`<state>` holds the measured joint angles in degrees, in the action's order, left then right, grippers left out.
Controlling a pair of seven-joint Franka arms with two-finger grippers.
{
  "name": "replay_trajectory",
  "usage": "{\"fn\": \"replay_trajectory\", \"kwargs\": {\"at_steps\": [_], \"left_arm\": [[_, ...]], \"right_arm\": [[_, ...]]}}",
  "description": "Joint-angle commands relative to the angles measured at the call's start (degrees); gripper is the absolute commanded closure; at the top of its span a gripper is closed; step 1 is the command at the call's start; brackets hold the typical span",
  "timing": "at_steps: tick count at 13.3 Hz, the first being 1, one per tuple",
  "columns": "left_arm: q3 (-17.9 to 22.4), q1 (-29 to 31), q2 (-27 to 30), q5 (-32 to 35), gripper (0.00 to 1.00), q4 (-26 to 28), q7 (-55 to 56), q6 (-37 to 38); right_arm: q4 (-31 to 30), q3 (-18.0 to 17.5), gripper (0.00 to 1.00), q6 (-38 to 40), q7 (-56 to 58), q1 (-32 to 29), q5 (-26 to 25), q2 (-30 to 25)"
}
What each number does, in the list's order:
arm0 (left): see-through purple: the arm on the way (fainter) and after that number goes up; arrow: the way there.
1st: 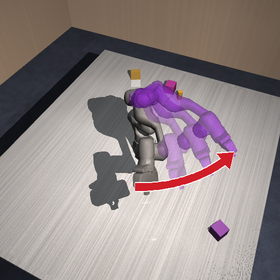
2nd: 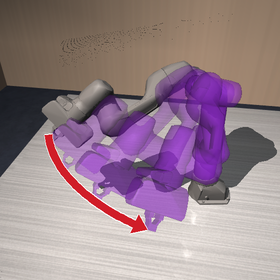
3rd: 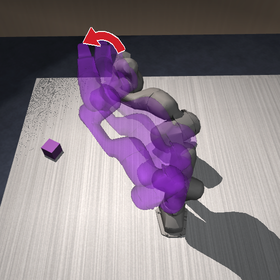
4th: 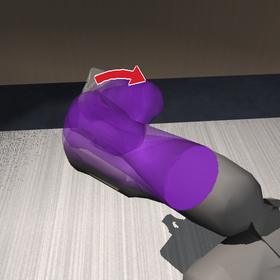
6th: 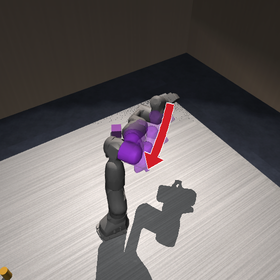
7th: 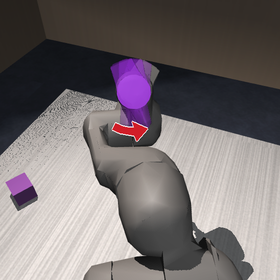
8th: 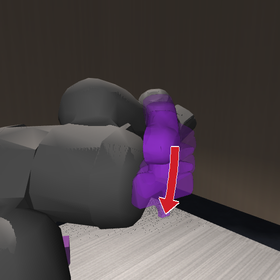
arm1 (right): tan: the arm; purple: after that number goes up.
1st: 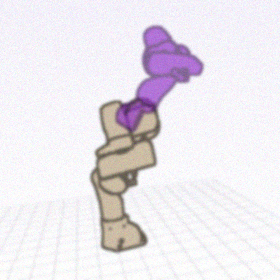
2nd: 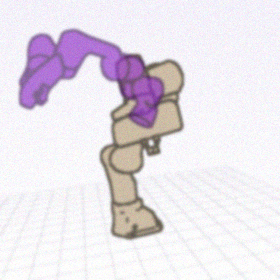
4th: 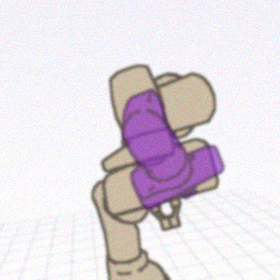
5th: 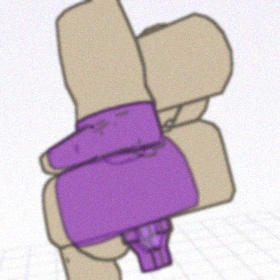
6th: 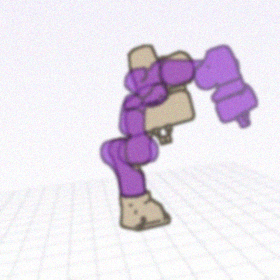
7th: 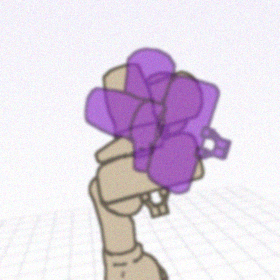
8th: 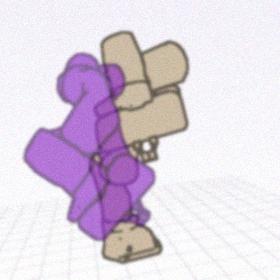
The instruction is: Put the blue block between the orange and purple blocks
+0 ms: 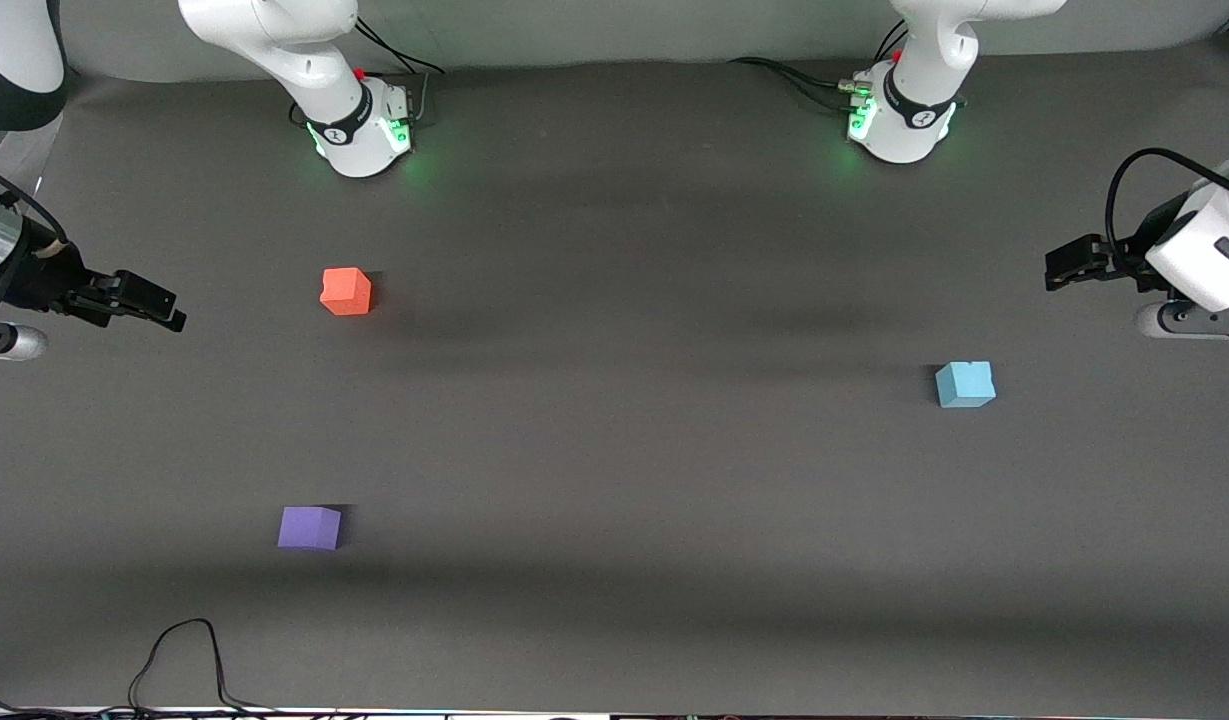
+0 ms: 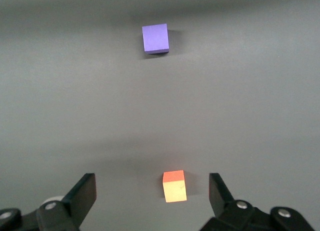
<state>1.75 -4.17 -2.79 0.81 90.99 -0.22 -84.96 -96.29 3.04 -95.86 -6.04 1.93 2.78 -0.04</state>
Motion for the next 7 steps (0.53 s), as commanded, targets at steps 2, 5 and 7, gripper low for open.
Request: {"fn": "replay_trajectory", "kwargs": {"at_steps": [2, 5, 7], "left_arm": [[0.1, -0.3, 0.9, -0.5, 0.00, 0.2, -0.5, 1.1], [0.4, 0.8, 0.9, -0.5, 0.00, 1.3, -2.1, 1.5], [0.4, 2.6, 3.5, -0.4, 0.00, 4.4, -4.4, 1.1]], "right_arm": [[0.0, 0.0, 0.00, -0.1, 0.2, 0.4, -1.0, -0.6], [0.0, 0.0, 0.00, -0.2, 0.2, 0.4, -0.9, -0.6], [0.0, 0.0, 0.00, -0.2, 0.2, 0.4, -0.9, -0.6]]}}
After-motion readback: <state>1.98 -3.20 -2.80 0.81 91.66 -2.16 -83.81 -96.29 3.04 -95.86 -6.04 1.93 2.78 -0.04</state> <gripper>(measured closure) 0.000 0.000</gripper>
